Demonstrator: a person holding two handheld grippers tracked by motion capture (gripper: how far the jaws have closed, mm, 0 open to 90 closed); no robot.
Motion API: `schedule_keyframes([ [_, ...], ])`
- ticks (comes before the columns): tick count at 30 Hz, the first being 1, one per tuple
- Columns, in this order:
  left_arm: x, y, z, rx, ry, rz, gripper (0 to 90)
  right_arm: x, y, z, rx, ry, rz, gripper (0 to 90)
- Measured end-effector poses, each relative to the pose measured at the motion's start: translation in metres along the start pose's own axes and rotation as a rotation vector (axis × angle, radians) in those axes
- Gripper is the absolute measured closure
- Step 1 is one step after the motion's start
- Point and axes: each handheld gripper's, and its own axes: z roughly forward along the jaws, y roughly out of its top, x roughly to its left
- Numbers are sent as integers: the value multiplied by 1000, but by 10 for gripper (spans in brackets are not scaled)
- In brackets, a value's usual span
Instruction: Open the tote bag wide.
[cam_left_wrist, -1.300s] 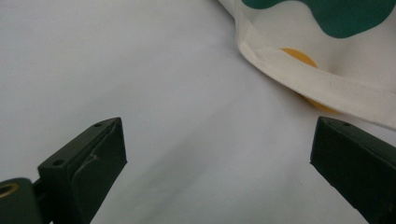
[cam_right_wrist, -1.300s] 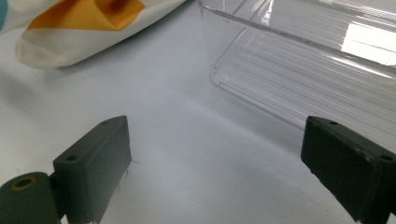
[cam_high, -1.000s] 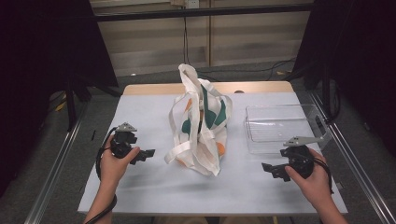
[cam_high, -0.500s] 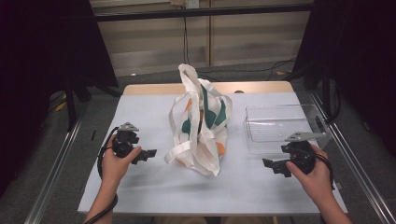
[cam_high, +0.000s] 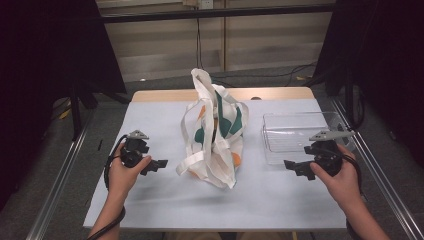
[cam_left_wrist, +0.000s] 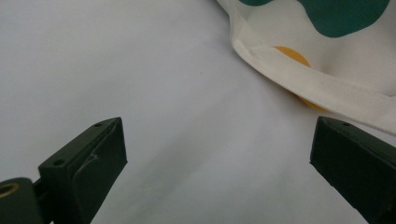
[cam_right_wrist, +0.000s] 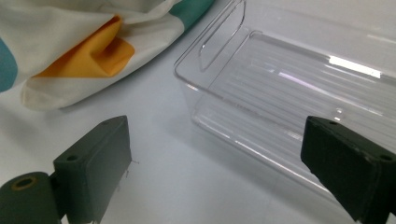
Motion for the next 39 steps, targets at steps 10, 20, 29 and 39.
schedule_keyframes([
  [10,2,12,-1,3,-1,3,35,-9,26,10,-15,-14,5,84],
  [20,4,24,0,16,5,-9,35,-21,44,26,8,-39,-1,87],
  [29,9,33,3,5,11,-21,35,-35,57,40,18,-63,33,91],
  [39,8,45,0,3,-1,-13,34,-29,72,51,23,-58,26,95],
])
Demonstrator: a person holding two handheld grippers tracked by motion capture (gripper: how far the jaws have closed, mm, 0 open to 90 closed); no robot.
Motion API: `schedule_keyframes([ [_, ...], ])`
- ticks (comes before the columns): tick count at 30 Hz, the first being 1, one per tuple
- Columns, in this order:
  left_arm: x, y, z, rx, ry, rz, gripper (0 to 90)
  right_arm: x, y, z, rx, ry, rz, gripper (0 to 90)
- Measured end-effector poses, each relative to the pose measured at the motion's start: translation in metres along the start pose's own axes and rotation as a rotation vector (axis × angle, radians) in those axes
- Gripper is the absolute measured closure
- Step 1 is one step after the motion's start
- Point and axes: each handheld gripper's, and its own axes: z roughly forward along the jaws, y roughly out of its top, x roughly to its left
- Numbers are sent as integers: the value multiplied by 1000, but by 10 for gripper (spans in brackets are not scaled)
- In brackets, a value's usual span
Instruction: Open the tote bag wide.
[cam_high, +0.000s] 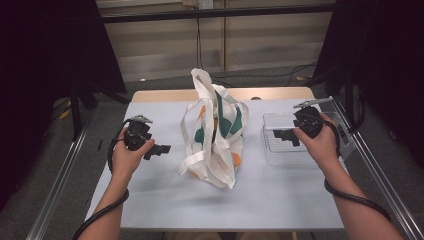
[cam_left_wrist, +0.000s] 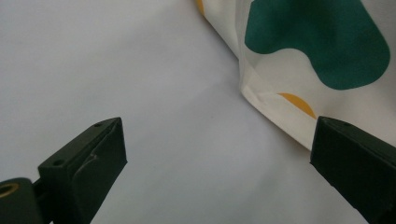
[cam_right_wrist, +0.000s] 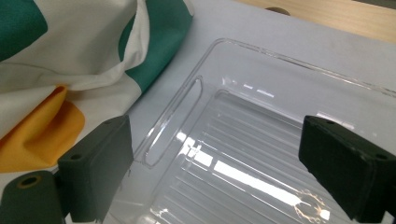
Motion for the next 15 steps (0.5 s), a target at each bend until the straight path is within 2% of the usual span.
schedule_keyframes([
  [1,0,2,-1,8,9,8,33,4,4,2,2,4,-7,98],
  [4,0,7,-3,7,-2,12,31,7,8,3,-6,4,-15,100],
  [6,-2,11,-3,-10,6,-1,29,9,13,4,-10,8,-22,102],
  [7,-1,14,-6,2,3,17,29,12,17,4,-14,17,-17,103],
  [9,-3,17,-6,-5,0,9,29,13,18,4,-18,25,-22,103],
  [15,-7,30,-9,-9,-17,30,28,21,30,6,-14,27,-49,103],
])
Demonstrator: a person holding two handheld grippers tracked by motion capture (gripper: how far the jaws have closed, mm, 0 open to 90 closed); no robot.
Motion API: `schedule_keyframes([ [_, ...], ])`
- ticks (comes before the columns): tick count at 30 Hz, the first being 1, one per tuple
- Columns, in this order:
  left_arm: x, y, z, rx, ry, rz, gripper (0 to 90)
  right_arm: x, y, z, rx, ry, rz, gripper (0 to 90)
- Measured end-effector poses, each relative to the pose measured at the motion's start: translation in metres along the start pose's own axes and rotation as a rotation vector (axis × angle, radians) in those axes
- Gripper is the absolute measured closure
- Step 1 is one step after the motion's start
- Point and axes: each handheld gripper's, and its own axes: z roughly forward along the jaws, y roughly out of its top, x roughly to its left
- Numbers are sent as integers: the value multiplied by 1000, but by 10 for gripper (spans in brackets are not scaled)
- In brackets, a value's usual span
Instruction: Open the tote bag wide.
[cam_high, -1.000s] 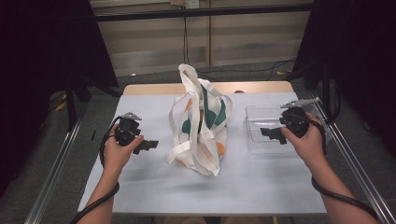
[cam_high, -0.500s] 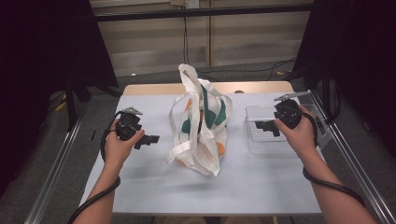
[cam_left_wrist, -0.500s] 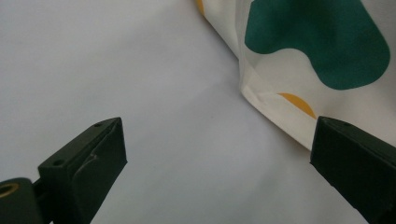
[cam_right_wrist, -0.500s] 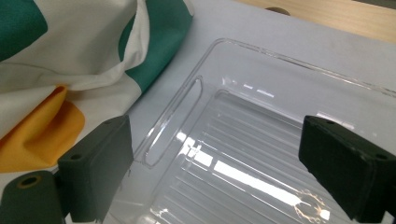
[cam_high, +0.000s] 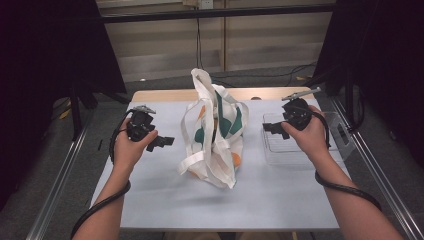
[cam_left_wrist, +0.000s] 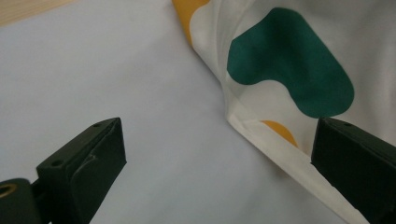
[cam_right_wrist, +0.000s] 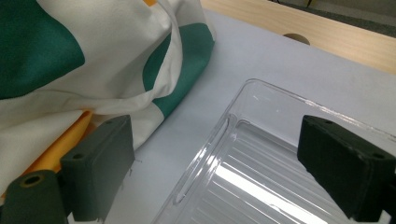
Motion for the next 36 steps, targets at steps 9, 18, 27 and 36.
schedule_keyframes([
  [9,-11,23,-2,-8,-6,13,26,10,16,1,-2,11,-26,108],
  [18,-19,40,-1,-3,-16,42,26,21,30,2,-2,23,-56,107],
  [27,-26,55,-2,6,-26,75,26,29,42,2,3,28,-69,106],
  [36,-33,71,-6,-8,-44,84,26,39,58,-1,-2,30,-83,106],
])
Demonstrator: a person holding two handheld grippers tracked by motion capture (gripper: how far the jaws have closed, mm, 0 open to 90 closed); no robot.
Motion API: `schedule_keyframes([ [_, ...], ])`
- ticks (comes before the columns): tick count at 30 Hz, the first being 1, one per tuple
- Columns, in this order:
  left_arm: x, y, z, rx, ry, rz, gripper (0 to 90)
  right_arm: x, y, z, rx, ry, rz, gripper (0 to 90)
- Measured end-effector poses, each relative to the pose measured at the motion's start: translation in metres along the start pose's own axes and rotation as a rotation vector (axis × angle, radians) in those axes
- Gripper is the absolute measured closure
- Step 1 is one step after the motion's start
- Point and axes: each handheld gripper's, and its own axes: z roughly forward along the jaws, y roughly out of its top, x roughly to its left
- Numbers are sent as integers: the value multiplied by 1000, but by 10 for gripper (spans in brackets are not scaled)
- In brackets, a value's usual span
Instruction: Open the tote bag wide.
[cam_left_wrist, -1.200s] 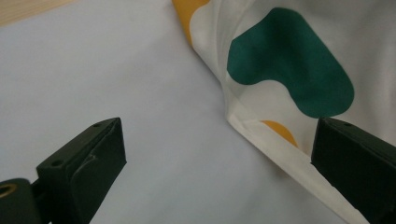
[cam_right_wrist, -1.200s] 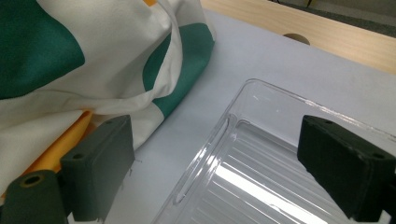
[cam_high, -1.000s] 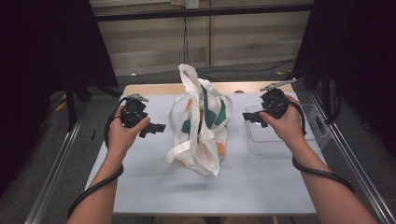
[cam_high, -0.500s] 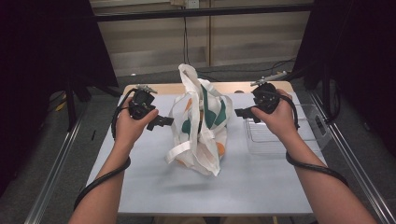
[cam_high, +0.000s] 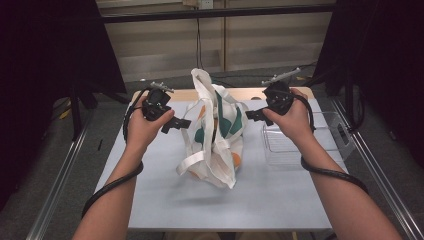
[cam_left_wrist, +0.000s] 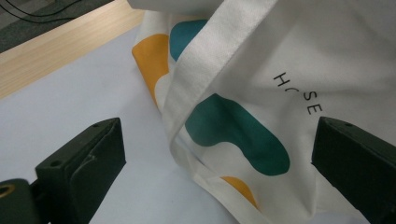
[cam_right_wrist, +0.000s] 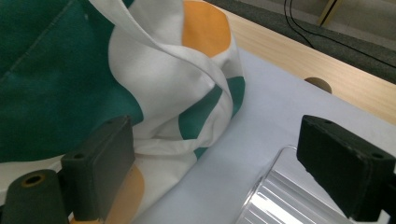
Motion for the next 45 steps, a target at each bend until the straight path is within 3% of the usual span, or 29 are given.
schedule_keyframes([
  [1,0,1,0,9,-4,11,26,2,2,0,0,2,-3,106],
  [2,-1,2,1,-8,-7,-16,26,5,6,-1,-1,9,-9,106],
  [3,0,4,0,9,-6,8,26,6,7,-2,-3,8,-12,107],
  [5,-1,5,0,-3,-8,-7,26,8,9,-2,-4,15,-12,106],
  [7,-1,8,-2,7,-8,11,26,11,14,-3,-7,20,-18,106],
  [9,-3,10,-2,-9,-7,-2,26,13,18,-4,-9,22,-23,106],
  [11,-2,13,-4,7,-8,18,26,15,21,-5,-9,21,-28,105],
  [12,-4,14,-3,-11,-8,-1,26,16,23,-5,-12,23,-25,105],
  [14,-4,16,-4,-1,-9,19,26,17,25,-5,-8,30,-25,104],
  [15,-6,17,-3,-12,-11,10,26,18,27,-4,-3,25,-29,104],
  [26,-10,27,-5,4,-18,34,26,23,33,-3,3,44,-31,102],
  [28,-12,28,-4,-12,-14,20,26,24,34,-3,6,44,-29,103],
  [33,-12,30,-4,13,-25,48,26,28,38,-2,6,47,-39,102],
  [36,-16,31,-3,-7,-18,22,26,32,41,-1,5,50,-39,101],
  [38,-15,32,-4,4,-16,44,26,34,44,-1,1,58,-33,101],
  [45,-19,34,-2,-6,-21,24,29,38,53,1,-1,72,-4,99],
])
